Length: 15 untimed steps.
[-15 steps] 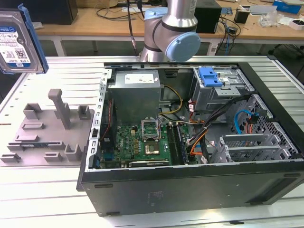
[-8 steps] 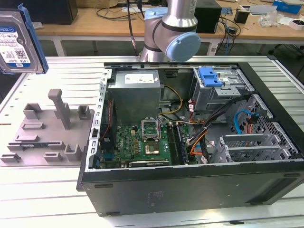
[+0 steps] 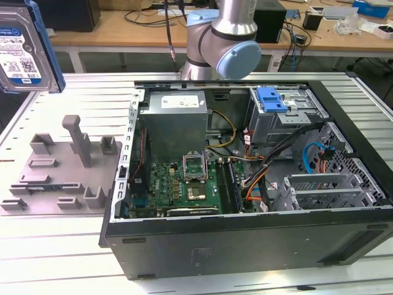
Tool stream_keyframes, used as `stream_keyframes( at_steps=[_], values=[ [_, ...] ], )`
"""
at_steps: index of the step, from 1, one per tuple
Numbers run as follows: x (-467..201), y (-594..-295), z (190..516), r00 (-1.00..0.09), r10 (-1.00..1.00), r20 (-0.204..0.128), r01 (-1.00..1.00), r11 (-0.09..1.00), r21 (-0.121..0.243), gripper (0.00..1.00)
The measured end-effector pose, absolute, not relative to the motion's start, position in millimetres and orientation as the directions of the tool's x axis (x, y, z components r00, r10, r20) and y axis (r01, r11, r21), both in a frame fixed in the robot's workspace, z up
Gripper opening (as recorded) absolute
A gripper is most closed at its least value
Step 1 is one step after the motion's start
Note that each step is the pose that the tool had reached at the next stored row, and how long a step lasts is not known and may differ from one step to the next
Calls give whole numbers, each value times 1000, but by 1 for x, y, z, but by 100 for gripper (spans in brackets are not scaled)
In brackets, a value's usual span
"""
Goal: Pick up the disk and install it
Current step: 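Pick up the disk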
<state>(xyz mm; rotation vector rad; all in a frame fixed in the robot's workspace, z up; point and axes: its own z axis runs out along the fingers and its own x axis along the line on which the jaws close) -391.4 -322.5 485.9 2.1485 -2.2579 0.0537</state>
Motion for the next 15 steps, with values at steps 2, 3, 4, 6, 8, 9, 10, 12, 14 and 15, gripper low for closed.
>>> stream_keyframes(
  at_steps=[2, 3, 4, 6, 8, 9, 10, 12, 14, 15],
  values=[
    [-384, -328, 487, -49, -998, 41, -999, 49, -8, 37],
    [-381, -330, 488, -50, -998, 42, -999, 49, -7, 37],
    [-378, -332, 489, -50, -998, 42, -999, 50, -7, 37],
    [-366, -342, 492, -50, -998, 41, -999, 49, -6, 37],
    [-358, -348, 493, -49, -998, 42, -999, 49, -6, 37],
    [-356, -350, 494, -50, -998, 42, -999, 49, -5, 37],
    [-353, -353, 495, -50, -998, 42, -999, 49, -5, 37],
    [-346, -357, 496, -49, -998, 42, -999, 49, -5, 37],
    [-340, -362, 497, -50, -998, 42, -999, 49, -4, 37],
    [-336, -366, 498, -50, -998, 42, -999, 49, -4, 37]
  ],
)
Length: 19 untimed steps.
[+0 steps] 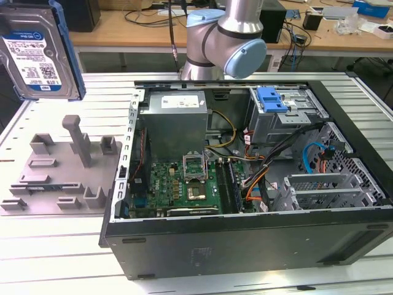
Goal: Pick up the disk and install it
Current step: 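Pick up the disk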
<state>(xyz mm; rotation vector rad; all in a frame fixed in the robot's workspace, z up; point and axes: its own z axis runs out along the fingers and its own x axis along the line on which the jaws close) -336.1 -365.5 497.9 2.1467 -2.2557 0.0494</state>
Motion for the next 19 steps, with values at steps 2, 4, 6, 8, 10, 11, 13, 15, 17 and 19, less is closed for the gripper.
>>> stream_keyframes(
  at_steps=[2, 4, 6, 8, 10, 11, 13, 15, 17, 19],
  values=[
    [-326, -373, 499, -50, -998, 42, -999, 49, -4, 37],
    [-320, -378, 500, -49, -998, 42, -999, 49, -3, 37],
    [-311, -383, 501, -50, -998, 42, -999, 50, -2, 37],
    [-301, -390, 502, -49, -998, 42, -999, 49, 0, 37],
    [-293, -395, 502, -49, -998, 42, -999, 49, 1, 37],
    [-289, -397, 503, -49, -998, 42, -999, 49, 2, 37],
    [-281, -401, 503, -49, -998, 42, -999, 49, 4, 37],
    [-266, -409, 504, -49, -998, 42, -999, 49, 6, 37],
    [-253, -417, 504, -49, -998, 42, -999, 49, 9, 37],
    [-235, -425, 505, -49, -998, 42, -999, 49, 10, 37]
  ],
)
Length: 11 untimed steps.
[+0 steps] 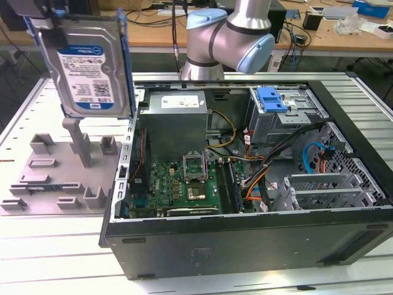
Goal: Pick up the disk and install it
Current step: 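Pick up the disk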
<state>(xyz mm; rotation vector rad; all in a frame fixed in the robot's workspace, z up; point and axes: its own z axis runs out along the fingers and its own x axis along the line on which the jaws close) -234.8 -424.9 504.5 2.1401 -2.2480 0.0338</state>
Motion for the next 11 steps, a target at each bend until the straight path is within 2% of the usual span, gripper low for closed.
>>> stream_keyframes(
  at_steps=[11],
  values=[
    [-172, -453, 505, -49, -998, 42, -999, 49, 16, 37]
  ],
)
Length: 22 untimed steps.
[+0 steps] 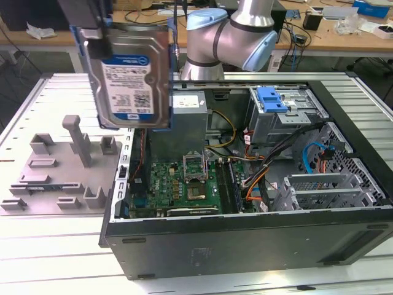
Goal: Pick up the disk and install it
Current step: 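Pick up the disk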
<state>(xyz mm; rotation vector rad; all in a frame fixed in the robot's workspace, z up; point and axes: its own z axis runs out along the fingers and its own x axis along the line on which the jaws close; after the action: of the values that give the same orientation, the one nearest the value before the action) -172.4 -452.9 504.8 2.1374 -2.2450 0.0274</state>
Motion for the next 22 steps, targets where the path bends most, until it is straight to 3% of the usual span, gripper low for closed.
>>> stream_keyframes(
  at_steps=[22],
  values=[
    [-50, -501, 505, -48, -998, 43, -998, 49, 25, 37]
  ],
)
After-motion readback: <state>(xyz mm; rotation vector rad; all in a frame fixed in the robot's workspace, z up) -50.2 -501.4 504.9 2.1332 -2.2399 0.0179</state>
